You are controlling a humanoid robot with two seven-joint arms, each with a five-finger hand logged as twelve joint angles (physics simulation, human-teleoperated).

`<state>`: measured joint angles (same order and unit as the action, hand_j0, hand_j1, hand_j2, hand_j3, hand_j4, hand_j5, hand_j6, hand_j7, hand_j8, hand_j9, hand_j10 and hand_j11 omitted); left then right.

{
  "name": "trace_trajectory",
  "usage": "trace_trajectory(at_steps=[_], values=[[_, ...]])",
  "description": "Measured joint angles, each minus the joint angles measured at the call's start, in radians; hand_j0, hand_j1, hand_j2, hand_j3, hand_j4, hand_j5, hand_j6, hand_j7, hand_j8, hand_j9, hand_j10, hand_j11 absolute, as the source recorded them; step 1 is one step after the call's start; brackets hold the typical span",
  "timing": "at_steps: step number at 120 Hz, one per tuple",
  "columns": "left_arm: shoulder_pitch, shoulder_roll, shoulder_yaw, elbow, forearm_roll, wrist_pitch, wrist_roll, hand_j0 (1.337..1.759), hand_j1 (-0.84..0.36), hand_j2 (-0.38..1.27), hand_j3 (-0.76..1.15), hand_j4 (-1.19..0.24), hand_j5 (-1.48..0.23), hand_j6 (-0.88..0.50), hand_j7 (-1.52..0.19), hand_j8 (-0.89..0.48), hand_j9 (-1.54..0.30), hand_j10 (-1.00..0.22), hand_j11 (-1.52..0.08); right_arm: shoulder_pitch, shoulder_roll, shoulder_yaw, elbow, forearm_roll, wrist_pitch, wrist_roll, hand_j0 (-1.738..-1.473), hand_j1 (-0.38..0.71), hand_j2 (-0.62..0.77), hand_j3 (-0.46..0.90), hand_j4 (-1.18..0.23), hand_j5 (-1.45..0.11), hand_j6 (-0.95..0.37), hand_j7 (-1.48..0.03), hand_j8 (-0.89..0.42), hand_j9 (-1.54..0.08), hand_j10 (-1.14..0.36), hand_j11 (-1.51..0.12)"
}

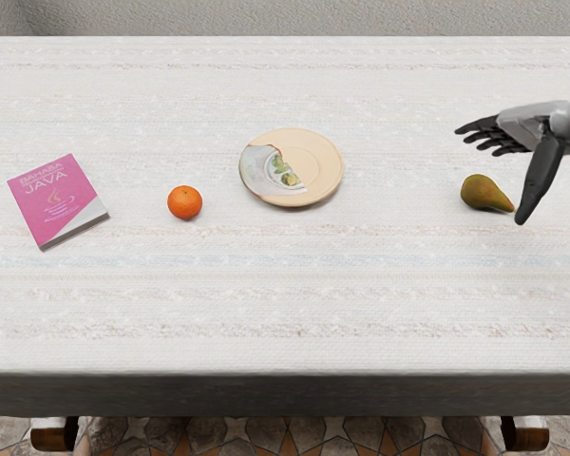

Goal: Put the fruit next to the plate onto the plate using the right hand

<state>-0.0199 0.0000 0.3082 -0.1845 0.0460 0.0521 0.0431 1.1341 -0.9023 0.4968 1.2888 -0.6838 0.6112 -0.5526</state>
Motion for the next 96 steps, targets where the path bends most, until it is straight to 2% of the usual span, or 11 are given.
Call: trace_trajectory(at_steps=[14, 35, 67, 96], values=[[0.0, 0.0, 0.0, 0.0, 0.0, 0.0, 0.0, 1.658, 0.35, 0.0, 0.0, 0.0, 0.0, 0.0, 0.0, 0.0, 0.0, 0.0, 0.0, -0.008, 0.023, -0.024, 0.049, -0.102, -0.062, -0.02, -1.658, -0.31, -0.01, 0.0, -0.04, -0.04, -0.04, -0.04, -0.04, -0.04, -0.03, -0.04], [0.0, 0.0, 0.0, 0.0, 0.0, 0.0, 0.0, 1.658, 0.35, 0.0, 0.0, 0.0, 0.0, 0.0, 0.0, 0.0, 0.0, 0.0, 0.0, -0.016, 0.084, -0.07, 0.052, -0.219, -0.205, -0.03, -1.658, -0.31, -0.01, 0.0, -0.04, -0.04, -0.04, -0.04, -0.04, -0.04, -0.04, -0.04], [0.0, 0.0, 0.0, 0.0, 0.0, 0.0, 0.0, 1.658, 0.35, 0.0, 0.0, 0.0, 0.0, 0.0, 0.0, 0.0, 0.0, 0.0, 0.0, -0.042, 0.147, -0.128, 0.009, -0.292, -0.351, -0.029, -1.658, -0.31, -0.01, 0.0, -0.04, -0.05, -0.04, -0.05, -0.04, -0.05, -0.04, -0.05], [0.0, 0.0, 0.0, 0.0, 0.0, 0.0, 0.0, 1.658, 0.35, 0.0, 0.0, 0.0, 0.0, 0.0, 0.0, 0.0, 0.0, 0.0, 0.0, -0.05, 0.183, -0.187, -0.01, -0.319, -0.459, -0.029, -1.658, -0.2, -0.02, 0.0, -0.13, -0.16, -0.13, -0.16, -0.13, -0.16, -0.13, -0.16]])
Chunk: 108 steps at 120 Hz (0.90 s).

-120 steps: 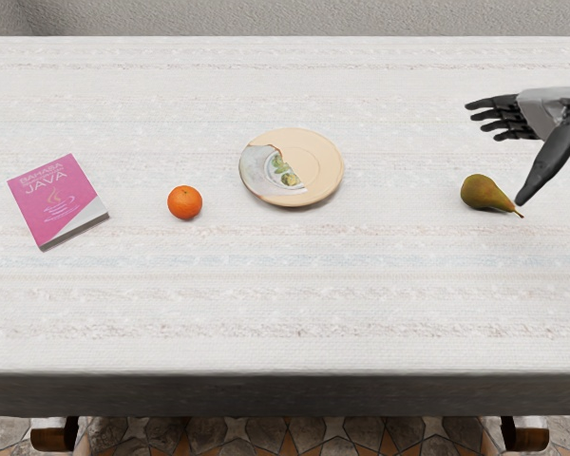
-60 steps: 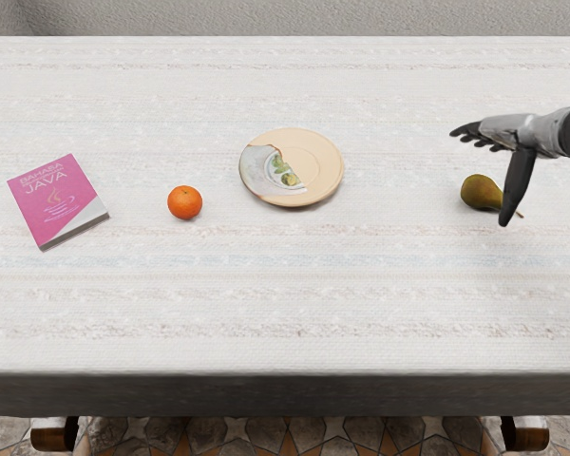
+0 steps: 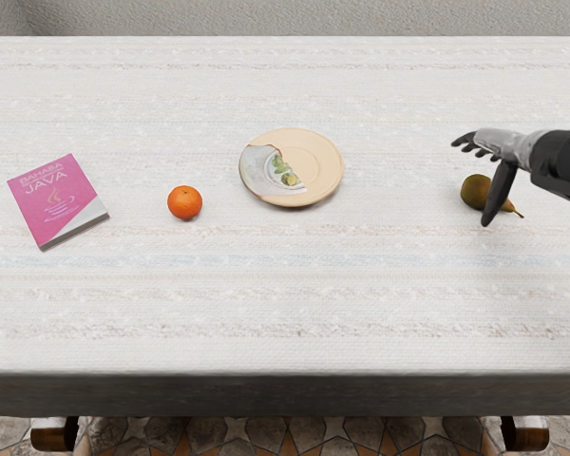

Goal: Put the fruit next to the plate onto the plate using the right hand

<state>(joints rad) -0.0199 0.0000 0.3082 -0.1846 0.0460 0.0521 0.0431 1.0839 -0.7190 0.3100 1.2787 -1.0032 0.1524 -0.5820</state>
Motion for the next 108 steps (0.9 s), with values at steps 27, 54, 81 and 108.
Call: trace_trajectory(at_steps=[27, 54, 81, 108], values=[[0.0, 0.0, 0.0, 0.0, 0.0, 0.0, 0.0, 1.658, 0.35, 0.0, 0.0, 0.0, 0.0, 0.0, 0.0, 0.0, 0.0, 0.0, 0.0, -0.008, 0.049, -0.047, -0.044, -0.061, -0.071, 0.0, -1.658, -0.13, -0.03, 0.0, -0.19, -0.24, -0.19, -0.24, -0.19, -0.24, -0.19, -0.24], [0.0, 0.0, 0.0, 0.0, 0.0, 0.0, 0.0, 1.658, 0.35, 0.0, 0.0, 0.0, 0.0, 0.0, 0.0, 0.0, 0.0, 0.0, 0.0, -0.008, 0.073, -0.09, -0.085, -0.104, -0.12, -0.001, -1.658, -0.09, -0.04, 0.0, -0.22, -0.29, -0.23, -0.28, -0.22, -0.28, -0.22, -0.28], [0.0, 0.0, 0.0, 0.0, 0.0, 0.0, 0.0, 1.658, 0.35, 0.0, 0.0, 0.0, 0.0, 0.0, 0.0, 0.0, 0.0, 0.0, 0.0, -0.011, 0.103, -0.158, -0.11, -0.112, -0.216, -0.001, -1.658, -0.08, -0.04, 0.0, -0.23, -0.3, -0.24, -0.3, -0.24, -0.3, -0.23, -0.3], [0.0, 0.0, 0.0, 0.0, 0.0, 0.0, 0.0, 1.658, 0.35, 0.0, 0.0, 0.0, 0.0, 0.0, 0.0, 0.0, 0.0, 0.0, 0.0, -0.015, 0.141, -0.191, -0.166, -0.114, -0.239, 0.003, -1.658, -0.07, -0.04, 0.0, -0.24, -0.31, -0.24, -0.31, -0.24, -0.31, -0.24, -0.31]])
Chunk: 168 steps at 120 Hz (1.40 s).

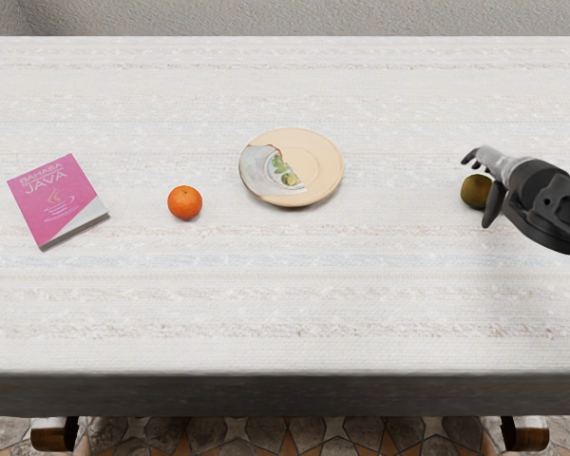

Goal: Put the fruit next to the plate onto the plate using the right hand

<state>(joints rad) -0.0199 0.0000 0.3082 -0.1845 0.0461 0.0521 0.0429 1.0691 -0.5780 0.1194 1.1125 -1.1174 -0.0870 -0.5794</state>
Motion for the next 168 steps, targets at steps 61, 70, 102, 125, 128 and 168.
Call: trace_trajectory(at_steps=[61, 70, 102, 125, 128, 168], values=[[0.0, 0.0, 0.0, 0.0, 0.0, 0.0, 0.0, 1.658, 0.35, 0.0, 0.0, 0.0, 0.0, 0.0, 0.0, 0.0, 0.0, 0.0, 0.0, -0.008, 0.032, -0.007, -0.053, 0.002, -0.007, -0.001, -1.658, 0.08, -0.07, 0.0, -0.36, -0.47, -0.36, -0.47, -0.36, -0.47, -0.36, -0.47], [0.0, 0.0, 0.0, 0.0, 0.0, 0.0, 0.0, 1.658, 0.35, 0.0, 0.0, 0.0, 0.0, 0.0, 0.0, 0.0, 0.0, 0.0, 0.0, -0.009, 0.032, -0.007, -0.064, 0.004, -0.018, -0.002, -1.658, 0.12, -0.07, 0.0, -0.4, -0.51, -0.42, -0.51, -0.4, -0.51, -0.4, -0.51], [0.0, 0.0, 0.0, 0.0, 0.0, 0.0, 0.0, 1.658, 0.35, 0.0, 0.0, 0.0, 0.0, 0.0, 0.0, 0.0, 0.0, 0.0, 0.0, -0.017, 0.033, -0.007, -0.077, 0.01, -0.03, -0.002, -1.657, 0.2, -0.08, 0.0, -0.48, -0.59, -0.46, -0.6, -0.48, -0.59, -0.48, -0.59], [0.0, 0.0, 0.0, 0.0, 0.0, 0.0, 0.0, 1.658, 0.35, 0.0, 0.0, 0.0, 0.0, 0.0, 0.0, 0.0, 0.0, 0.0, 0.0, -0.024, 0.055, -0.006, -0.104, 0.002, -0.031, -0.004, -1.642, 0.19, -0.1, -0.01, -0.57, -0.63, -0.45, -0.68, -0.51, -0.65, -0.56, -0.65], [0.0, 0.0, 0.0, 0.0, 0.0, 0.0, 0.0, 1.658, 0.35, 0.0, 0.0, 0.0, 0.0, 0.0, 0.0, 0.0, 0.0, 0.0, 0.0, -0.025, 0.058, -0.006, -0.107, -0.001, -0.032, -0.004, -1.641, 0.19, -0.07, -0.01, -0.6, -0.62, -0.45, -0.69, -0.52, -0.65, -0.58, -0.65], [0.0, 0.0, 0.0, 0.0, 0.0, 0.0, 0.0, 1.658, 0.35, 0.0, 0.0, 0.0, 0.0, 0.0, 0.0, 0.0, 0.0, 0.0, 0.0, -0.01, 0.067, 0.005, -0.112, 0.034, -0.021, -0.003, -1.643, 0.22, 0.31, 0.0, -0.68, -0.97, -0.5, -1.0, -0.55, -0.99, -0.73, -1.0]])
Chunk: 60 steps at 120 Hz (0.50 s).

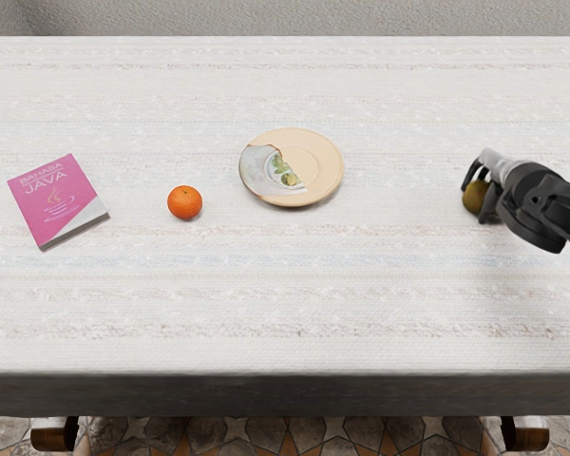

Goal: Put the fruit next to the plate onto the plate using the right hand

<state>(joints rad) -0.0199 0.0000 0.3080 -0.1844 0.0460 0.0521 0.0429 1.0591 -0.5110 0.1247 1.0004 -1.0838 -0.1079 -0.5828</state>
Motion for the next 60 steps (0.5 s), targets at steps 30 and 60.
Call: trace_trajectory(at_steps=[30, 60], values=[[0.0, 0.0, 0.0, 0.0, 0.0, 0.0, 0.0, 1.658, 0.35, 0.0, 0.0, 0.0, 0.0, 0.0, 0.0, 0.0, 0.0, 0.0, 0.0, 0.06, -0.005, 0.001, 0.055, 0.033, 0.032, 0.0, -1.644, 0.23, 0.34, 0.0, -0.6, -1.12, -0.46, -1.08, -0.5, -1.1, -0.68, -1.11], [0.0, 0.0, 0.0, 0.0, 0.0, 0.0, 0.0, 1.658, 0.35, 0.0, 0.0, 0.0, 0.0, 0.0, 0.0, 0.0, 0.0, 0.0, 0.0, 0.193, -0.006, -0.002, 0.175, 0.035, 0.114, -0.025, -1.645, 0.23, 0.34, 0.0, -0.59, -1.17, -0.44, -1.11, -0.48, -1.14, -0.67, -1.13]])
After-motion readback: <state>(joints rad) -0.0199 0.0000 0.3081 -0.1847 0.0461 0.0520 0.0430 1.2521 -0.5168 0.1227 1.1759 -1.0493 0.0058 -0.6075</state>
